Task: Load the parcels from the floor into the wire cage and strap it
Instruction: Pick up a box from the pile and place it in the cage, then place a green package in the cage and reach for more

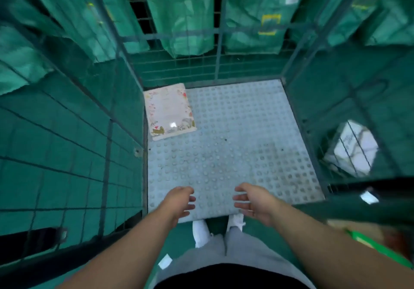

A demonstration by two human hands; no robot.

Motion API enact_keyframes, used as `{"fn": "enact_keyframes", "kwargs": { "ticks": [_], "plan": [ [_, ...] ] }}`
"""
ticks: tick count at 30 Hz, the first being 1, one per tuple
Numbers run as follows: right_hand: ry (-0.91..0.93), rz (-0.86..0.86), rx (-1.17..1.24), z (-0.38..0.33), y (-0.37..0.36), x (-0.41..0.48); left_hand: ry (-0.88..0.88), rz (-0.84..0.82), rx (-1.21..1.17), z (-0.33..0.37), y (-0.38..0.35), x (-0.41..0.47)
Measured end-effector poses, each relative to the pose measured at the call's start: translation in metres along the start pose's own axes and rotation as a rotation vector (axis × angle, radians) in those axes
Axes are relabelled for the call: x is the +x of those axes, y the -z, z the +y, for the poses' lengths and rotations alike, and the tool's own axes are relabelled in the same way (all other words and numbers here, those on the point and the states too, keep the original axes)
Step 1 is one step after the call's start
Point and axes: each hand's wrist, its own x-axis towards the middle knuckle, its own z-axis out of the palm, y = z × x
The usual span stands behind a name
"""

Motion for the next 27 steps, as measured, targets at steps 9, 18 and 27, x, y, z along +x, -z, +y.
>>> {"fn": "enact_keyframes", "kwargs": {
  "ticks": [9,18,27],
  "plan": [
    [0.001,0.174,0.363,0.092,0.101,-0.037,-0.075,-0.144,0.334,0.01,-0.11,-0.019],
    [0.005,0.283,0.706,0.211,0.225,-0.065,-0.15,-0.215,0.68,-0.006,-0.275,-0.061],
    [-0.029,0.471,0.939,0.351,0.383,-0.111,-0.24,-0.414,1.011,-0.072,-0.491,-0.135]
  ]
}}
